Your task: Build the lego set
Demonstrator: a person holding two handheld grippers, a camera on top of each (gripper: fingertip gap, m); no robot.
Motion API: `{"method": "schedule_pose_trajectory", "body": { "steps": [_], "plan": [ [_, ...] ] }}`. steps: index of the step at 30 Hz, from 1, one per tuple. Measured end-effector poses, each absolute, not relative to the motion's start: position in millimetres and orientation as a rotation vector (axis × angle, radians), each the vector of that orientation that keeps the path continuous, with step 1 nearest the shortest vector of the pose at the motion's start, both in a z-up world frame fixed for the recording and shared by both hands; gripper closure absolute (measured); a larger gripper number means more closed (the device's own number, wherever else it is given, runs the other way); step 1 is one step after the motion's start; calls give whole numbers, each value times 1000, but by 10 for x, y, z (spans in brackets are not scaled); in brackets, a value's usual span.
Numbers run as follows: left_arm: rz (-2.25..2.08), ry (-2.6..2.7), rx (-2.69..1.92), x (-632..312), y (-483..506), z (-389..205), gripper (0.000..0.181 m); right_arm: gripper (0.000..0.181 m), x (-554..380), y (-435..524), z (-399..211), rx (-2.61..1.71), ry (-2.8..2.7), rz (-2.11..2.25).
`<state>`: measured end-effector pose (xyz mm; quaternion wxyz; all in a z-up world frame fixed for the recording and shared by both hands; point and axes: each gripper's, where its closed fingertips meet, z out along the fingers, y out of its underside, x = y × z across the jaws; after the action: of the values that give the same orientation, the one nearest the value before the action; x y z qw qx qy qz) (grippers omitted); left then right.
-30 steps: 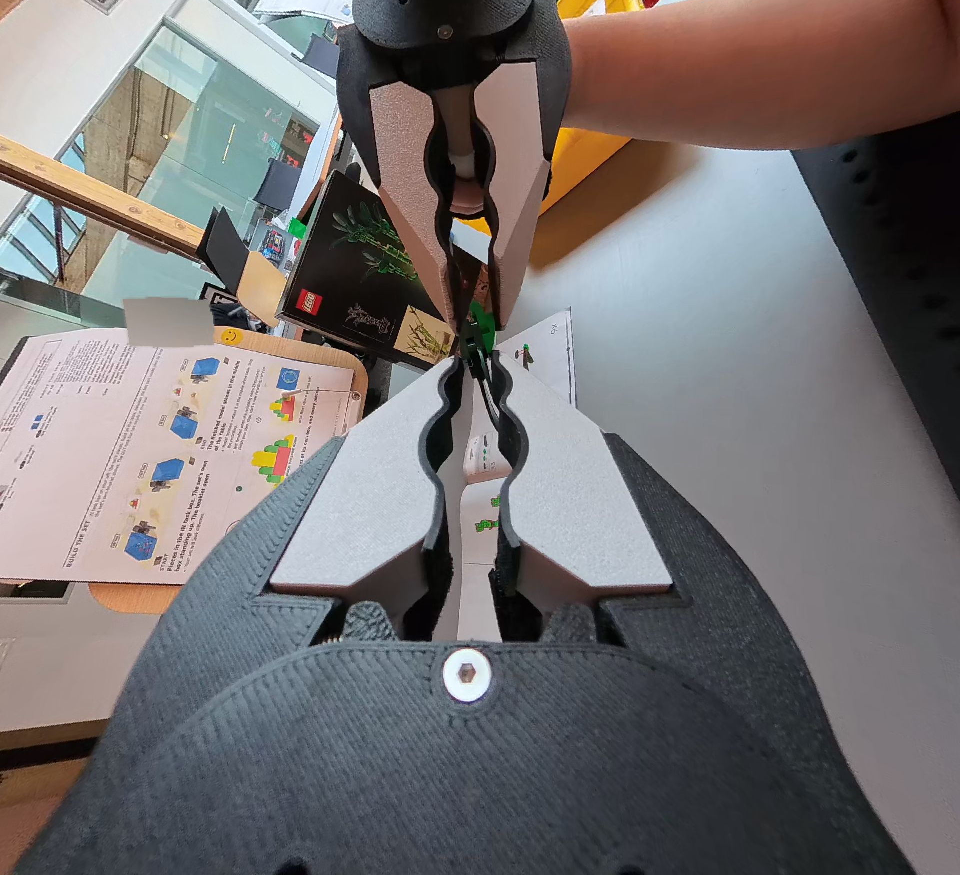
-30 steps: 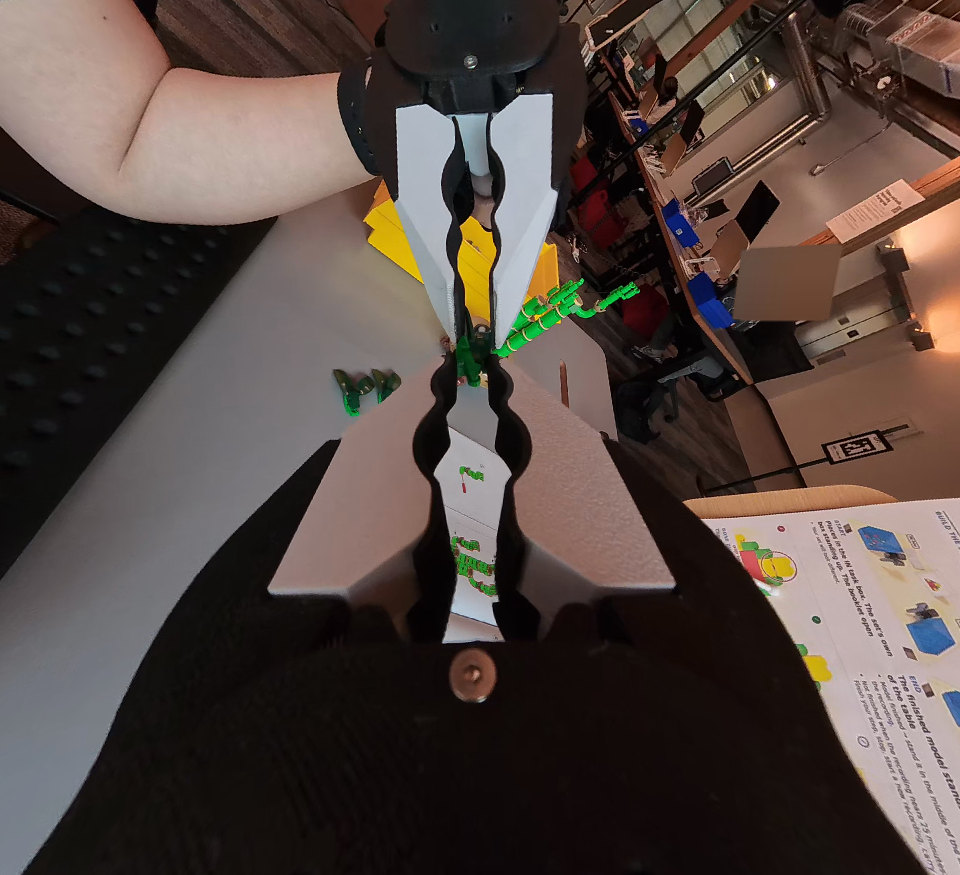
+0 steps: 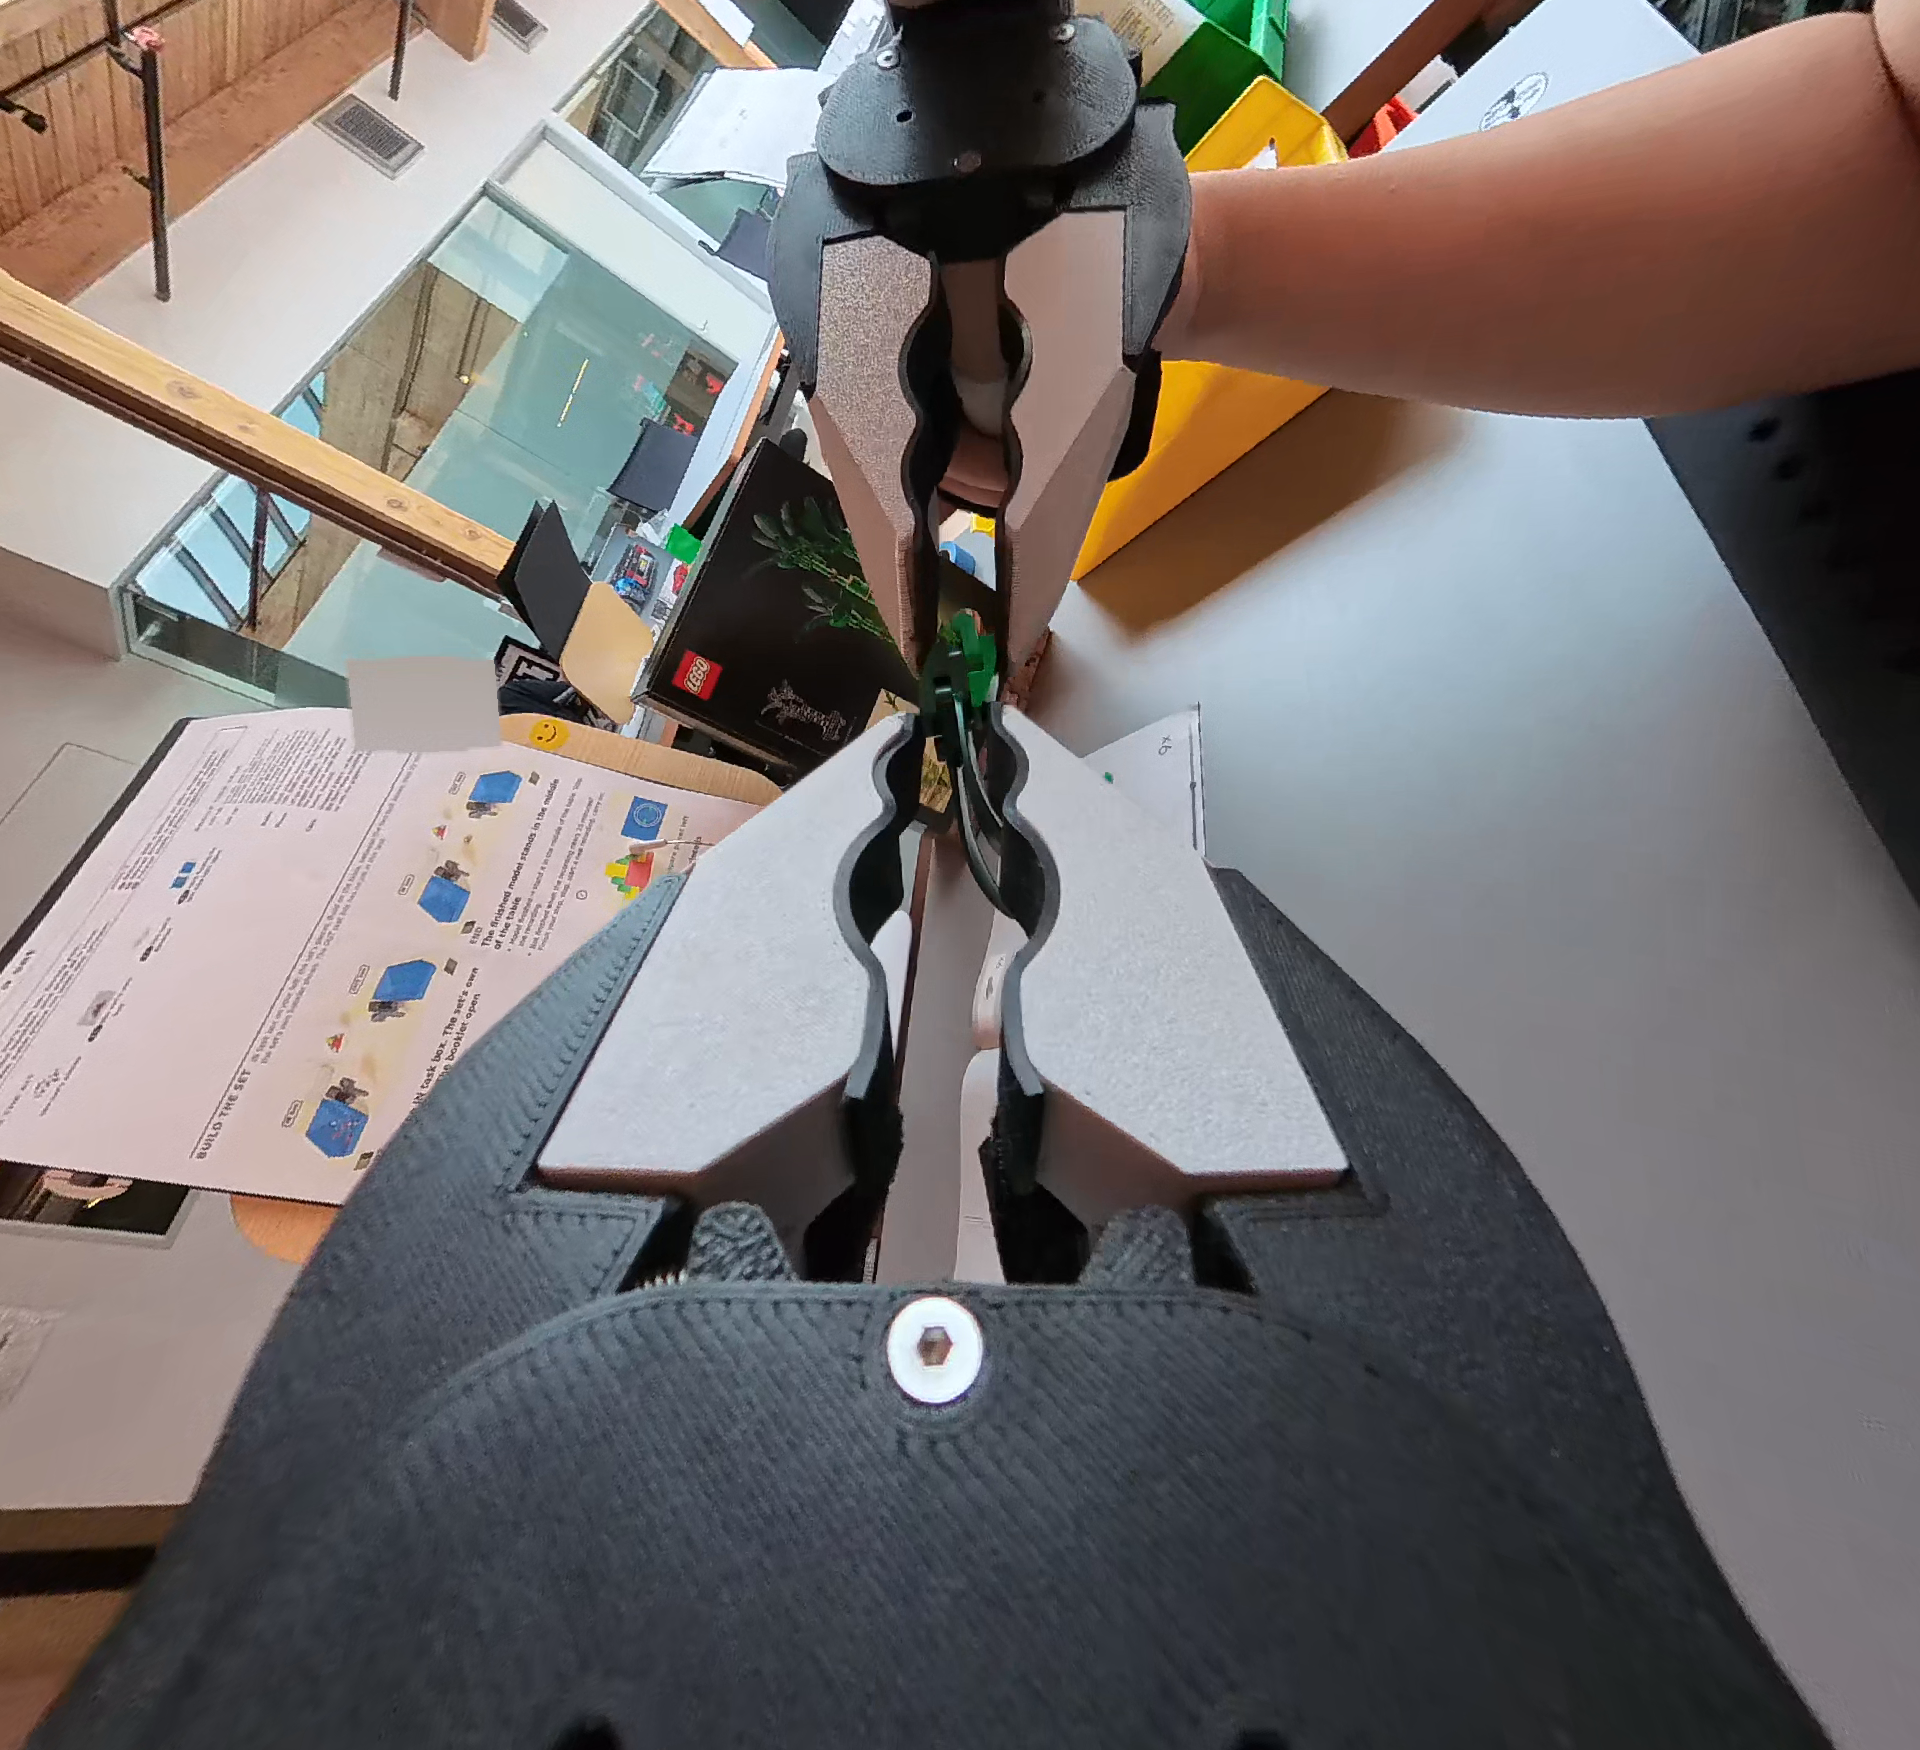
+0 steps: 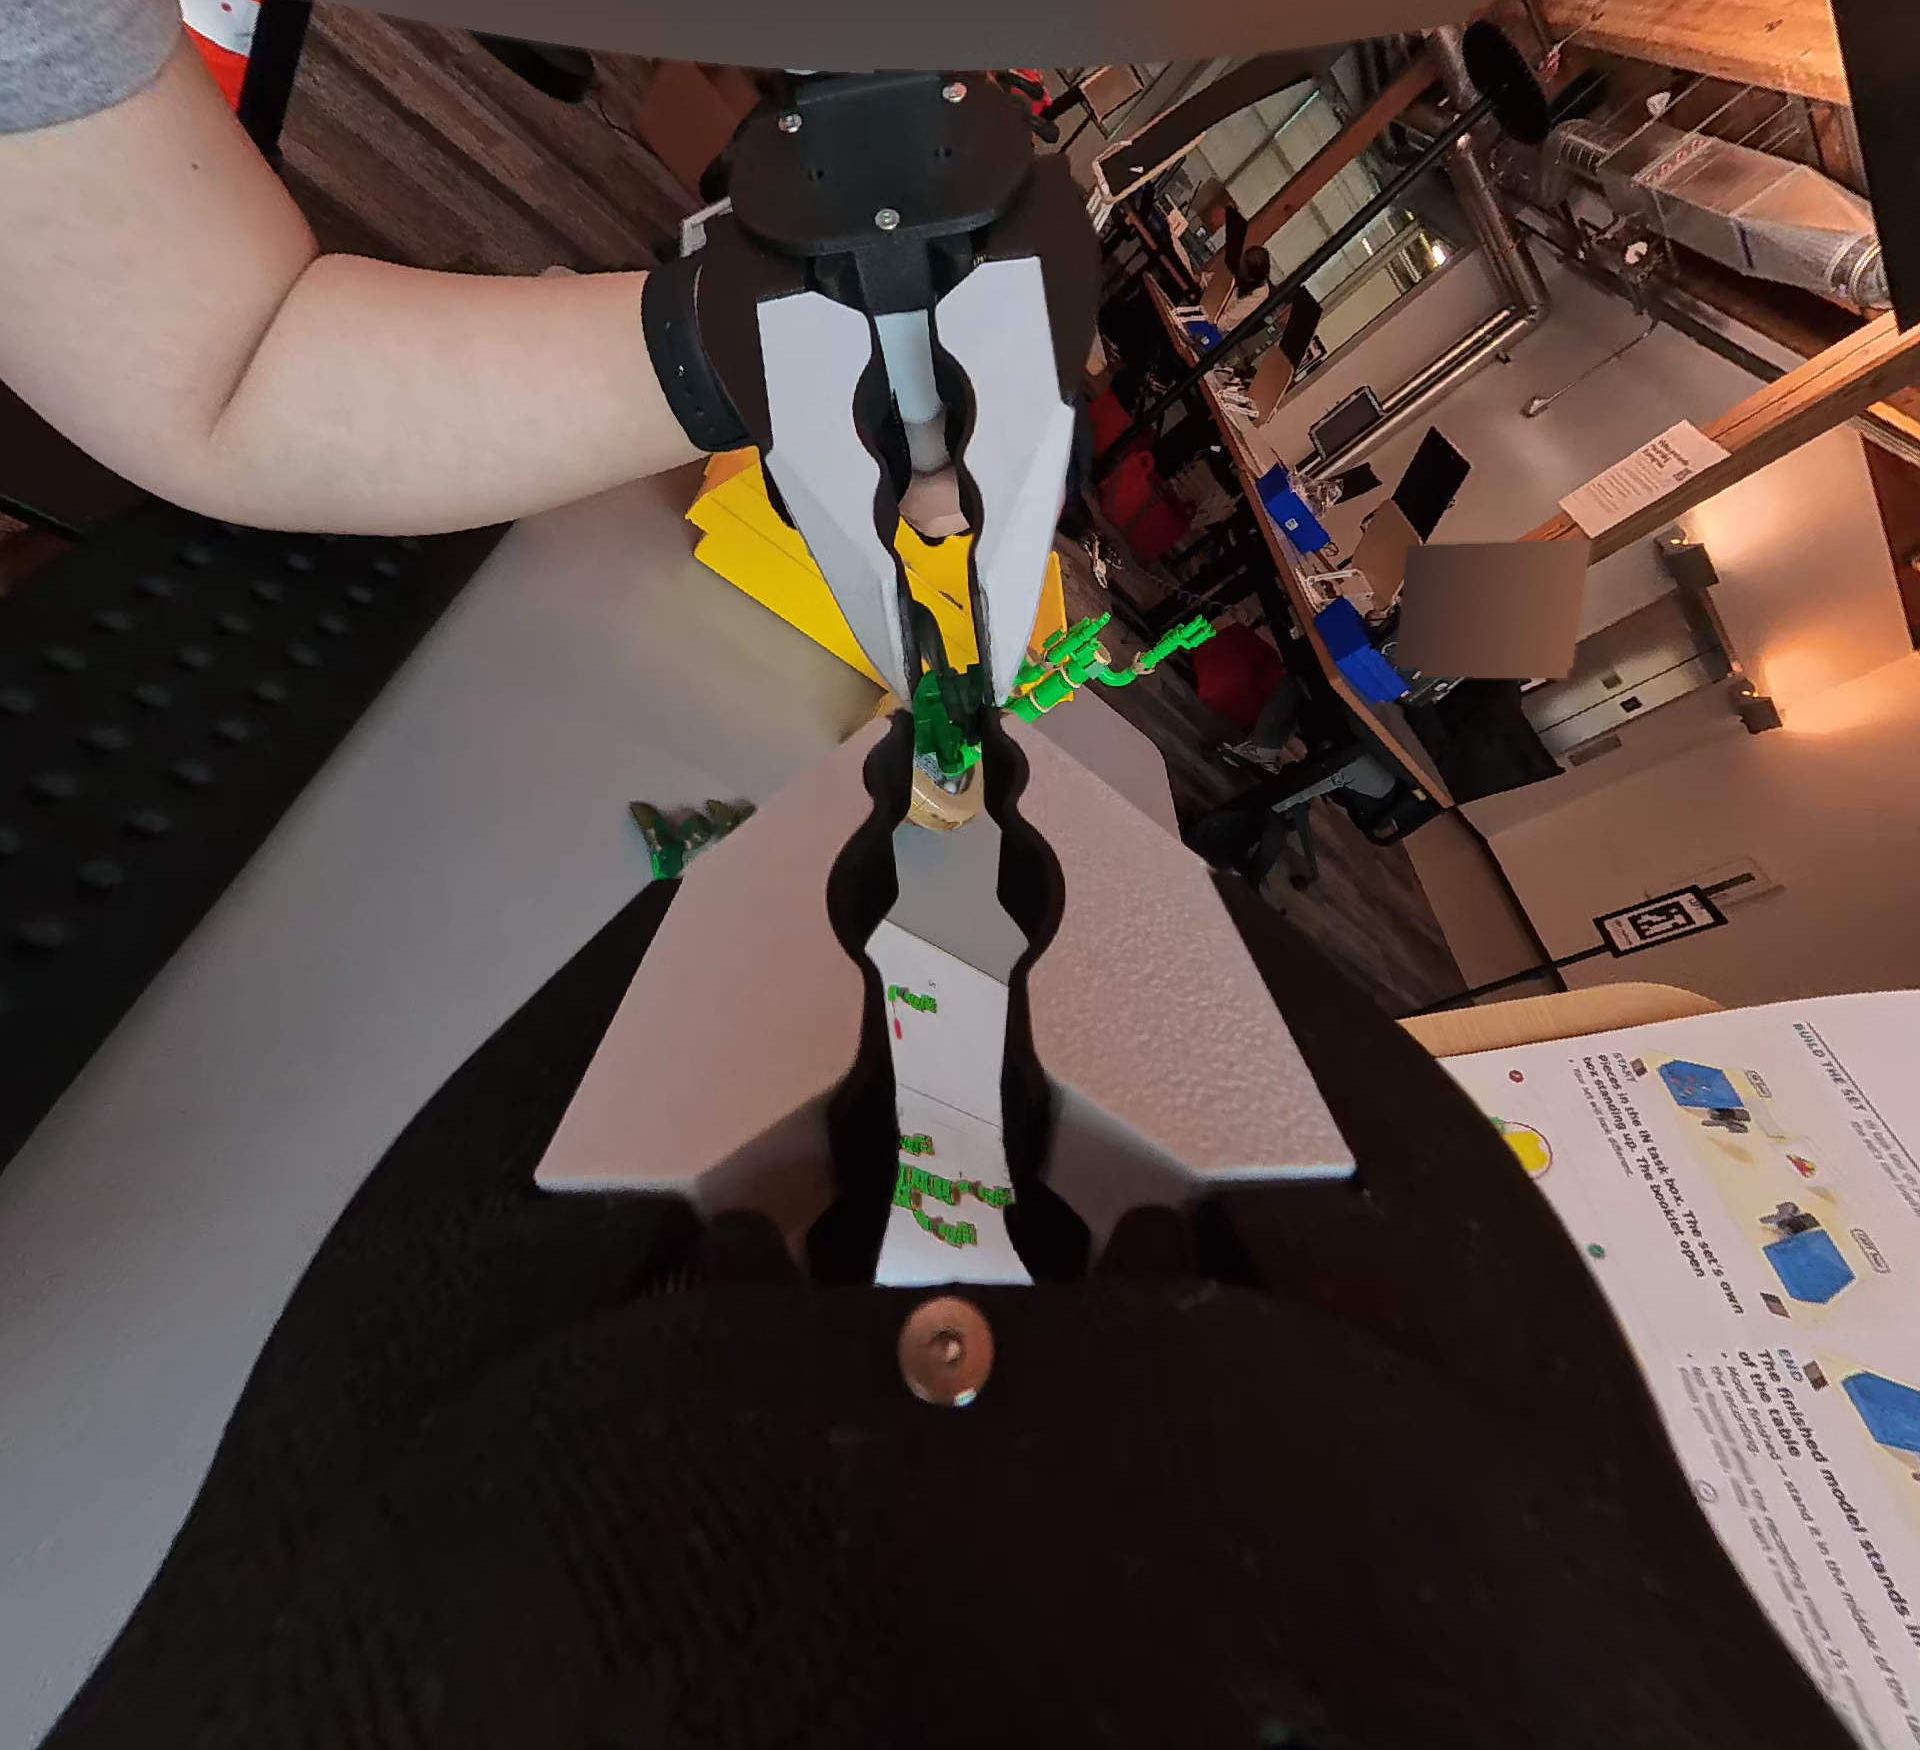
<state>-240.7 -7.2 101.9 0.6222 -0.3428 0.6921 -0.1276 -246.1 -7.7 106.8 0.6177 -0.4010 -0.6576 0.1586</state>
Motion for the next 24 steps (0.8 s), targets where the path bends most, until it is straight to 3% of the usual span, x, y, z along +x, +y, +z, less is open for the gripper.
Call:
{"method": "schedule_pose_trajectory", "body": {
  "steps": [6,11,24],
  "plan": [
    [-296,1592,-784,-2430,-85,1025,172,168,-2430,-103,1083,-916,-1517,370],
    [-293,1602,-770,-2436,-109,1018,172,178,-2393,-144,1098,-905,-1522,381],
    [-308,1618,-749,-2425,-167,1011,172,175,-2397,-175,1075,-906,-1544,401]
  ]
}}
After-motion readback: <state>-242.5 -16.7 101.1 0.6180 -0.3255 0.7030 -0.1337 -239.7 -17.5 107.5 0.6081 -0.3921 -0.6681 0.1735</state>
